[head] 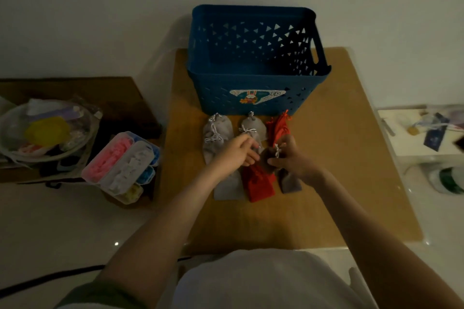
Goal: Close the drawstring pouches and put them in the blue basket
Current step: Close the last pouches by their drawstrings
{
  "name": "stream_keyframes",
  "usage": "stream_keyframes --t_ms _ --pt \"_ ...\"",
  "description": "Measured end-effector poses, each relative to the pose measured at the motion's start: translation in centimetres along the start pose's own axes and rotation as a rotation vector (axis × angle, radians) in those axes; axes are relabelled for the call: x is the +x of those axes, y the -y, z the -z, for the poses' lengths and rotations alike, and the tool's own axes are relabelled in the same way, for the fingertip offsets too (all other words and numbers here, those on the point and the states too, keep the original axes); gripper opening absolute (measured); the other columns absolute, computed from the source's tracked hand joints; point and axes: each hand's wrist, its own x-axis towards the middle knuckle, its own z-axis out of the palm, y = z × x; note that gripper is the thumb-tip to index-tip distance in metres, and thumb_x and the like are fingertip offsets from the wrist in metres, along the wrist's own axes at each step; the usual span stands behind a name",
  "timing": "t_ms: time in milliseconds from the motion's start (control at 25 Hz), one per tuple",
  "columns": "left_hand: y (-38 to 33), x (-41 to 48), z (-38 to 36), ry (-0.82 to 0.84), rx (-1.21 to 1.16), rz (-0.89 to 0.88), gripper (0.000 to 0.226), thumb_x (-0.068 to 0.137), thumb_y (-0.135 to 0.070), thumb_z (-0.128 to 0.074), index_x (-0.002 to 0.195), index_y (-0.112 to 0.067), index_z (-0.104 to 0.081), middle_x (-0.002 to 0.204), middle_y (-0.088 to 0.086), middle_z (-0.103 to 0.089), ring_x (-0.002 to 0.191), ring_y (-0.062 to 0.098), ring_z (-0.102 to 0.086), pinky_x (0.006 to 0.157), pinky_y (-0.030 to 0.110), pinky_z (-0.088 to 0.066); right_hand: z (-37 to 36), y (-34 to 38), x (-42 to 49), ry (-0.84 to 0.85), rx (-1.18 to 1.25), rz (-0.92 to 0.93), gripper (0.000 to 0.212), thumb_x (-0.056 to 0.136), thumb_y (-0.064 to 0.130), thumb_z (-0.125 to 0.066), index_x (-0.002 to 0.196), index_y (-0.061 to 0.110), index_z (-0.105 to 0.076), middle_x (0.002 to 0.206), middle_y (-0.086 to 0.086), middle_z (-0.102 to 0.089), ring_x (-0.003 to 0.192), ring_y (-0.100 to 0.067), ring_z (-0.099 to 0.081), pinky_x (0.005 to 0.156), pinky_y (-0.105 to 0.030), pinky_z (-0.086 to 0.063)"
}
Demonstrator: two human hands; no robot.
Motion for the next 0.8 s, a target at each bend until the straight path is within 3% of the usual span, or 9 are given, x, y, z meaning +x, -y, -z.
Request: stream_keyframes --t_ms 80,200,320,400,480,560,680,800 --pt "0.8 1.2 -1.1 -0.141 0.043 0.017 0.022 0.102 -0.022 -0.036 0.107 -0.012 -0.056 0.082 -0.001 -0.065 0.069 0.008 -0.059 0.062 0.021 -0.045 2.1 -2.5 -0.6 0.015 -0.018 -0.055 0.032 0.081 -0.009 -0.065 0.102 0.008 -0.049 0.091 -0.003 -0.053 0.084 -0.011 -0.051 0.073 -0.022 -0.044" --pt "2.0 2.2 -2.1 -0.314 -0.033 -0.002 0.013 0.1 -0.017 -0.042 0.111 -0.018 -0.048 0.087 -0.002 -0.064 0.075 0.004 -0.06 0.065 0.019 -0.047 3.5 -5.6 -2.4 0.037 -0.068 -0.172 0.03 0.08 -0.014 -0.063 0.101 0.005 -0.054 0.084 -0.005 -0.055 0.075 0.0 -0.055 0.059 -0.008 -0.04" --pt "3.6 3.2 -1.8 -0.374 -0.01 0.072 0.026 0.096 -0.016 -0.049 0.123 -0.016 -0.047 0.105 0.003 -0.064 0.092 0.016 -0.063 0.081 0.037 -0.054 3.2 -7.9 -2.6 0.037 -0.158 -0.246 0.038 0.079 -0.008 -0.067 0.112 0.001 -0.052 0.094 -0.012 -0.056 0.09 -0.02 -0.052 0.061 -0.019 -0.042" --pt "4.8 3.6 -1.7 -0.381 0.005 0.134 0.028 0.094 -0.014 -0.052 0.122 -0.012 -0.048 0.109 0.008 -0.063 0.098 0.022 -0.062 0.088 0.043 -0.053 2.6 -8.8 -1.9 0.015 -0.23 -0.235 0.04 0.077 -0.002 -0.071 0.109 0.004 -0.048 0.099 -0.01 -0.053 0.094 -0.022 -0.051 0.068 -0.028 -0.04" --pt "6.0 3.6 -1.8 -0.398 0.022 0.179 0.025 0.092 -0.012 -0.055 0.116 -0.01 -0.05 0.107 0.011 -0.064 0.098 0.026 -0.063 0.089 0.048 -0.052 2.0 -9.1 -1.3 -0.014 -0.265 -0.221 0.043 0.076 0.001 -0.074 0.107 0.006 -0.045 0.098 -0.007 -0.05 0.094 -0.023 -0.05 0.071 -0.03 -0.036" --pt "6.5 3.4 -1.8 -0.396 0.043 0.195 0.02 0.092 -0.012 -0.055 0.112 -0.01 -0.052 0.102 0.009 -0.065 0.094 0.024 -0.063 0.083 0.042 -0.053 1.8 -9.2 -1.1 -0.033 -0.306 -0.219 0.049 0.074 0.007 -0.077 0.109 0.002 -0.043 0.098 -0.007 -0.048 0.096 -0.025 -0.05 0.07 -0.03 -0.035" --pt "6.3 2.9 -1.8 -0.348 0.026 0.158 0.015 0.097 -0.01 -0.047 0.11 -0.011 -0.054 0.089 0.0 -0.063 0.082 0.012 -0.06 0.064 0.021 -0.045 2.7 -9.2 -0.7 -0.01 -0.444 -0.19 0.069 0.066 0.028 -0.085 0.116 0.004 -0.043 0.109 -0.009 -0.049 0.106 -0.029 -0.048 0.08 -0.037 -0.04" --pt "6.0 2.5 -1.4 -0.325 0.088 0.103 0.018 0.097 -0.006 -0.045 0.105 -0.018 -0.056 0.098 0.0 -0.062 0.088 0.011 -0.059 0.066 0.019 -0.043 3.5 -7.9 -0.1 0.013 -0.529 -0.147 0.081 0.063 0.04 -0.085 0.124 0.01 -0.041 0.12 -0.009 -0.047 0.114 -0.031 -0.045 0.09 -0.041 -0.04"
